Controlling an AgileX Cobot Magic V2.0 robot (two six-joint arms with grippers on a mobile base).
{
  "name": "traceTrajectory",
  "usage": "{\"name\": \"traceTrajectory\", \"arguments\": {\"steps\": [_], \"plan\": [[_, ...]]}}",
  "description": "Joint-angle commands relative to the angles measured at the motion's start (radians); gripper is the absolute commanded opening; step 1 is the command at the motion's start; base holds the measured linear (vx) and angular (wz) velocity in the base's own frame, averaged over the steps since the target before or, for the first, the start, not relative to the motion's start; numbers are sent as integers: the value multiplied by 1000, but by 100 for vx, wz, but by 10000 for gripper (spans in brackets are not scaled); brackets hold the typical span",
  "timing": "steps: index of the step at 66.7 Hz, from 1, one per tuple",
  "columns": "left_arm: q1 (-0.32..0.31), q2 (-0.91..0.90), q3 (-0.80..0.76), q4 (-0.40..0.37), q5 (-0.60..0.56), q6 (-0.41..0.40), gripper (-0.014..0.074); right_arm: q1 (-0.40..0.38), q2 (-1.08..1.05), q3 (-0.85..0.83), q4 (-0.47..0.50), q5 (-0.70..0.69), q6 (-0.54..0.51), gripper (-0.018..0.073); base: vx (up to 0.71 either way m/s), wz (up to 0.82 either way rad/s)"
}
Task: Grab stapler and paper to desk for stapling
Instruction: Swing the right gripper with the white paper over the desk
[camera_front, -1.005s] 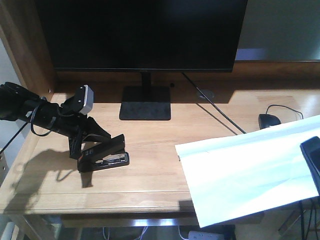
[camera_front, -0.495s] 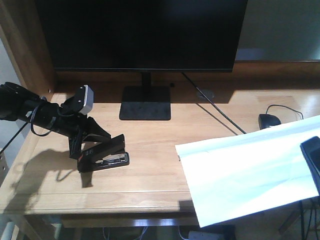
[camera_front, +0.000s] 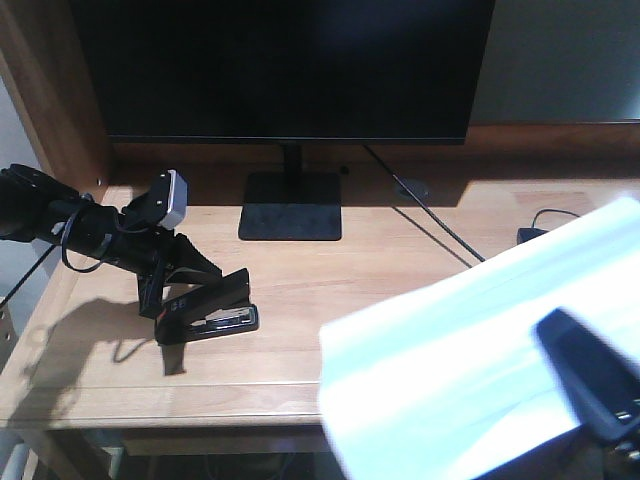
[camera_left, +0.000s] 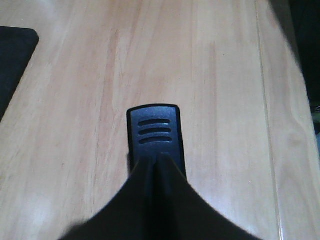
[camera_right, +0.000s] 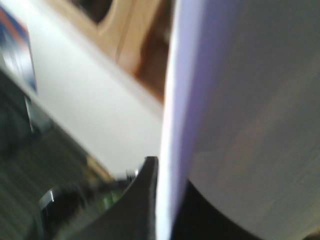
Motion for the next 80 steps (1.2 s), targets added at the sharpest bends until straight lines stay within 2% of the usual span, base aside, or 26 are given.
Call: {"name": "traceTrajectory", "arguments": {"steps": [1,10,19,24,32,44,55,63,73,80], "plan": [[-7,-60,-24,-59,25,-11,-8,0,-2,-112,-228,54,101,-8,0,0],[-7,-60,-24,-59,25,-11,-8,0,11,-245,-585,169,275,-8,0,0],[-7,-60,-24,-59,25,-11,-8,0,63,-378,-888,168,472,-8,0,0],[-7,-60,-24,-59,25,-11,-8,0,110,-448,-1027,141,564,-8,0,0],[-7,-60,-24,-59,25,-11,-8,0,194,-538,-1147,104,626,-8,0,0],[-7,-60,-24,-59,25,-11,-8,42,345,-642,-1185,118,642,-8,0,0],[-7,-60,-24,-59,25,-11,-8,168,520,-733,-1197,197,665,-6,0,0],[-7,-60,-24,-59,25,-11,-8,236,625,-798,-1150,237,673,-6,0,0],[-7,-60,-24,-59,25,-11,-8,232,683,-828,-1034,315,666,-5,0,0],[-7,-60,-24,-59,25,-11,-8,220,709,-826,-1048,450,667,-5,0,0]]}}
